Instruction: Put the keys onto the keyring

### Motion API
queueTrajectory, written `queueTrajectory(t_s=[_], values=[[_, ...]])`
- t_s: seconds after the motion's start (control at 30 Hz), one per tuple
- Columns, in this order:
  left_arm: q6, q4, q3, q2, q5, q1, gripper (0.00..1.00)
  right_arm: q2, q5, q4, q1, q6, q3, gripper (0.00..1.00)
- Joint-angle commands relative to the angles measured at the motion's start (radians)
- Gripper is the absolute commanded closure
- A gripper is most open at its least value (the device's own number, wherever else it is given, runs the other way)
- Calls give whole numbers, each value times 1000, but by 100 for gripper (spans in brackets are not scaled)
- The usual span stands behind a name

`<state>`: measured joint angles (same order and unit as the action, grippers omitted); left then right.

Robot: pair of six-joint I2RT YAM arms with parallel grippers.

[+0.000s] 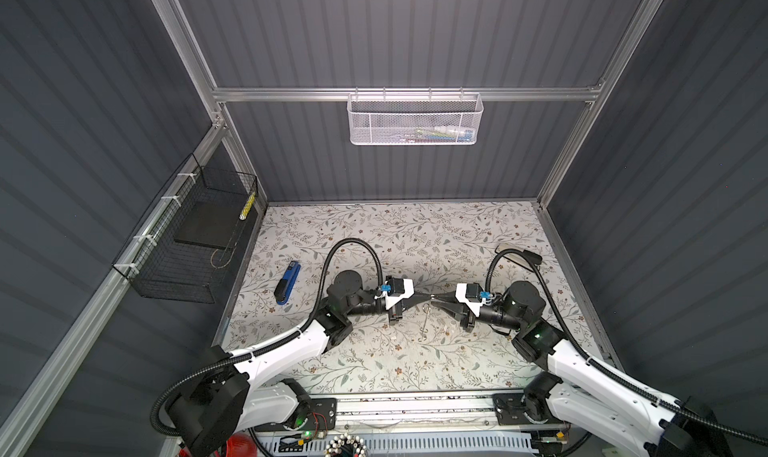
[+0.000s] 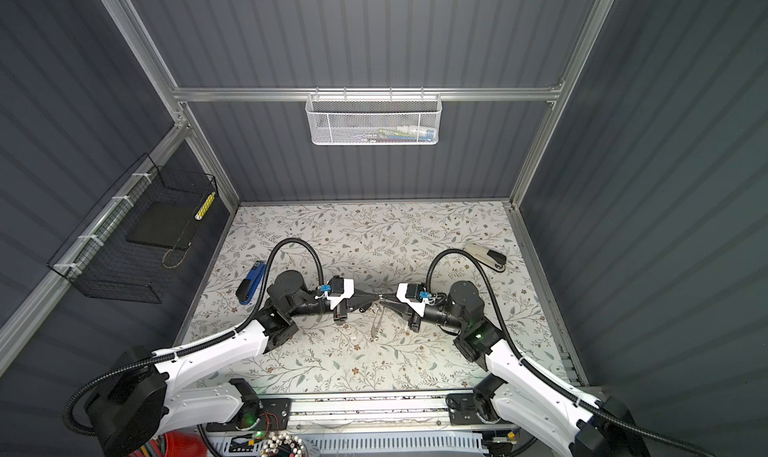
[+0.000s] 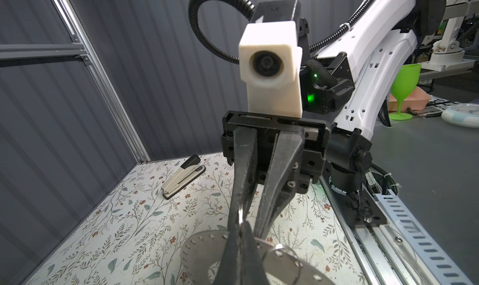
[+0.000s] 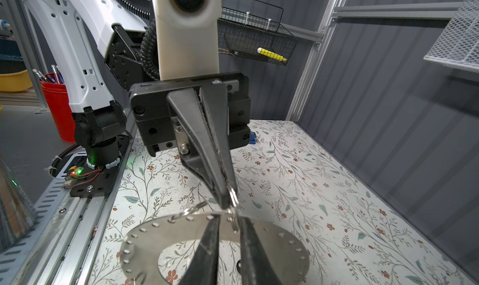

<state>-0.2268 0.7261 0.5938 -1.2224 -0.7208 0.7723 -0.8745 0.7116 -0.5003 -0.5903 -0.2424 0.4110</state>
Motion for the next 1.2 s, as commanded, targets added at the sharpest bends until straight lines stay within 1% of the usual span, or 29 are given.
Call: queueTrajectory(t_s=[0.0,0.3,0.37,0.4,0.47,0.5,0.53,0.57,0.6,0.67,0.9,1.03,1.17], values=[[-3,13,8,-9,-29,-4,100,-2,21,-39,6,20,1,83],[-13,5,15,-15,-34,-4,100,-7,45,-13,15,15,13,97],[-72,-61,29,-9,-33,-3,100,-6,46,14,18,9,23,100],[-136,-155,52,4,-19,-5,89,-5,43,47,18,0,32,100],[-289,-375,113,38,26,-4,75,-3,40,147,21,-36,62,100],[-361,-467,139,49,53,-4,66,-2,36,198,20,-56,78,100],[-421,-547,166,61,82,-4,62,-1,24,244,20,-70,93,100],[-465,-609,184,69,101,-4,61,0,16,285,20,-89,106,100],[-509,-658,200,77,124,-4,60,0,4,330,21,-107,122,100],[-550,-713,219,87,147,-4,60,-1,-17,401,20,-134,147,100],[-591,-726,225,92,176,4,62,-29,-88,584,19,-211,232,100],[-624,-724,206,104,204,8,62,-20,-194,562,-6,-266,213,100],[-627,-698,186,103,229,23,63,-38,-267,561,-37,-314,214,100]])
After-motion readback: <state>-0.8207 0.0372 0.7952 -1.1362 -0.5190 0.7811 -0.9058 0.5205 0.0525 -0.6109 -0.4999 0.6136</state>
